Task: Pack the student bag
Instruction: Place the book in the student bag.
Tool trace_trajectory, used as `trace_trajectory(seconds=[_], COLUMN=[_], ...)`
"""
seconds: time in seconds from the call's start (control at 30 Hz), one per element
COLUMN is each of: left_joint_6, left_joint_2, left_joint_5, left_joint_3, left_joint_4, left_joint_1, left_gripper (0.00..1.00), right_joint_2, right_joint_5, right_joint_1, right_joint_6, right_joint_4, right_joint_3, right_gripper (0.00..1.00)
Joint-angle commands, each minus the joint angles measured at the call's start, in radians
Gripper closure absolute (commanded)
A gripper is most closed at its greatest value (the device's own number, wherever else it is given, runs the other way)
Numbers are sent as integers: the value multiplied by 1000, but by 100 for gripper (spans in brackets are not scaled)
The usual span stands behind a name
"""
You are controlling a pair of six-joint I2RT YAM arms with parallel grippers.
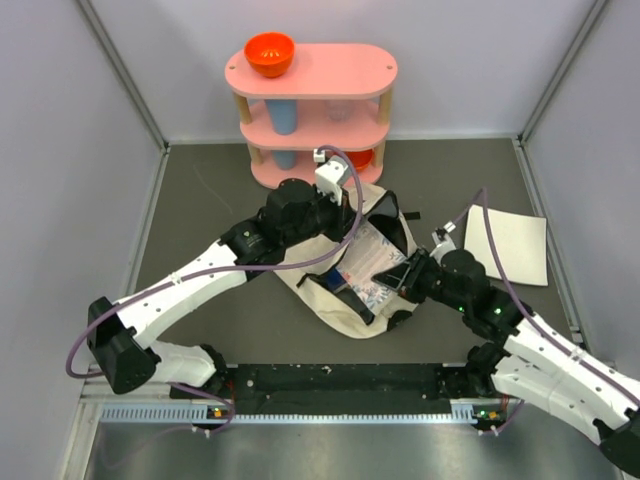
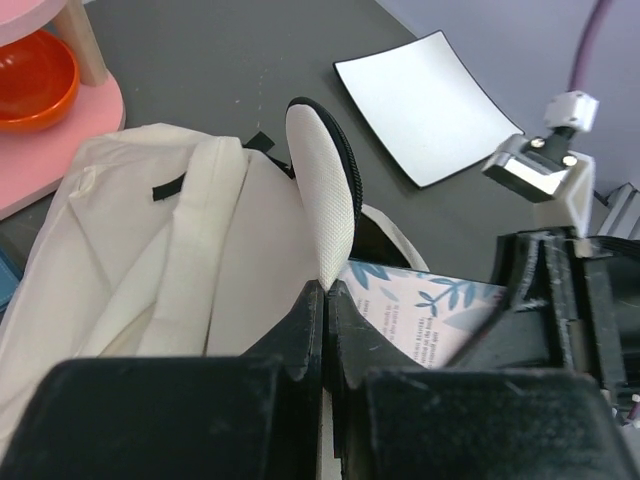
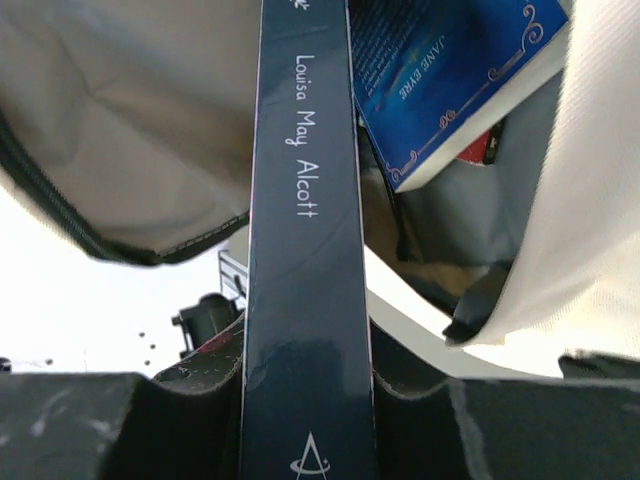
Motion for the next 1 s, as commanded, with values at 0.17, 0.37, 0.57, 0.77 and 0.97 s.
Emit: trace_trajectory(seconds=[0.17,0.37,0.57,0.77,0.97], left_joint_6=[6,24,33,47,24], left_joint_2=[-112,-151,-167,-162,-187], left_joint_5=[25,20,89,106,66], left_joint_3=[-7,-33,-37,-31,-48], left_joint_4=[167,210,240,213,181], left_joint_1=[-7,-8,-7,-7,-7], left_gripper=[100,100,100,100,100], right_joint_2=[165,194,292,509,690], right_joint_5=[-60,-77,-25,-34,72], right_joint_1=[-53,-57,-59,-57,-54], right_joint_6=[130,98,112,134,146], right_joint_4=[403,251,386,594,809], right_joint_3=[-9,19,0,49,78], right_gripper=[100,100,100,100,100])
